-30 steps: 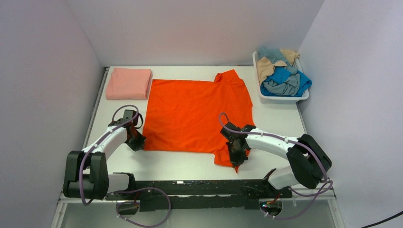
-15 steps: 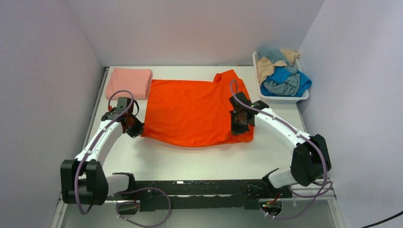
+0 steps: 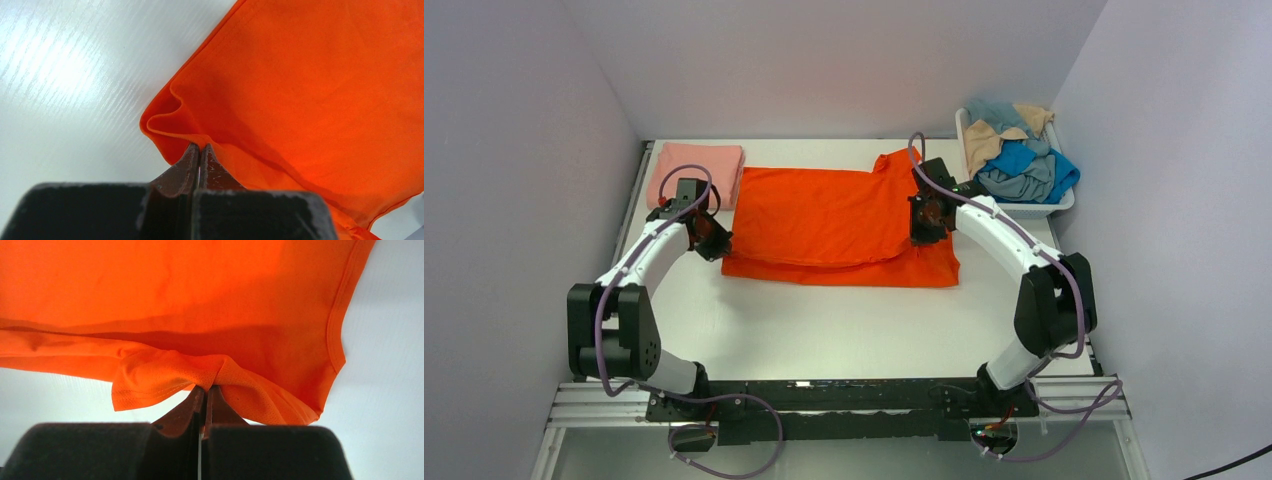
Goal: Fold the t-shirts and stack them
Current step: Fold the flattened tshirt in 1/3 of the way
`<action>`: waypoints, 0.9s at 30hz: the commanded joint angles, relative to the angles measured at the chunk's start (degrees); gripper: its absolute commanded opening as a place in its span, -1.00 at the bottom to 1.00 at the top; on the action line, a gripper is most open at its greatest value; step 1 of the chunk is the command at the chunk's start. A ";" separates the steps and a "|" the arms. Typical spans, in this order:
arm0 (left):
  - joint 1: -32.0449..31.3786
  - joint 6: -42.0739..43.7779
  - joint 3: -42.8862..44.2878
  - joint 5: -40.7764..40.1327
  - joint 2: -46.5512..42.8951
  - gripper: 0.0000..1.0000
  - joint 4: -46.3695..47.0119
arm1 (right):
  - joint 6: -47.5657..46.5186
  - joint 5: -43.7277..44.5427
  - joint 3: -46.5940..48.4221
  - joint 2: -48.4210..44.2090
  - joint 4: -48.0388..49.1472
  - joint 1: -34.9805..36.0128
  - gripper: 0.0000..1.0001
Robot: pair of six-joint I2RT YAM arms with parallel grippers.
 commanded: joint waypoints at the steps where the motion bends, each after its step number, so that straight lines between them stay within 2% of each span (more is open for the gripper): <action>1: 0.37 0.40 3.35 -2.51 1.81 -1.00 2.19 | -2.33 0.76 5.43 3.15 2.05 -1.27 -1.00; 9: 0.74 0.44 5.80 -1.84 7.27 -1.00 5.00 | -3.84 0.60 10.10 9.30 3.91 -3.29 -1.00; 12: 0.80 0.41 7.75 -3.88 9.17 -1.00 3.99 | -4.86 -0.43 11.36 11.80 6.35 -4.23 -1.00; 16: 0.96 1.28 8.62 -4.87 11.22 -1.00 6.79 | -6.37 -0.74 15.45 17.89 9.32 -5.13 -1.00; 17: 0.98 1.80 9.42 -4.43 12.22 -0.95 7.15 | -6.50 -0.12 16.49 19.41 10.19 -5.31 -0.95; 21: 1.16 3.74 15.35 -3.11 15.91 -0.14 2.74 | -6.58 4.50 25.38 24.57 8.35 -5.66 -0.24; 23: 1.14 4.57 15.12 -2.41 14.80 0.50 2.84 | -6.54 7.89 27.25 24.16 7.12 -5.65 0.34; 24: 1.14 4.70 14.42 -2.20 12.99 0.78 3.21 | -6.53 9.13 26.70 22.96 7.13 -5.71 0.54; 25: 1.07 4.64 13.51 -2.24 11.20 0.96 3.52 | -6.53 9.64 25.21 21.09 7.51 -5.70 0.83; 26: 0.93 4.74 12.61 -2.12 9.50 0.98 4.01 | -6.32 9.59 22.60 18.95 8.61 -5.66 0.98; 27: 0.72 4.98 11.54 -1.89 7.80 0.99 4.76 | -6.27 8.62 19.49 16.54 9.88 -5.70 0.99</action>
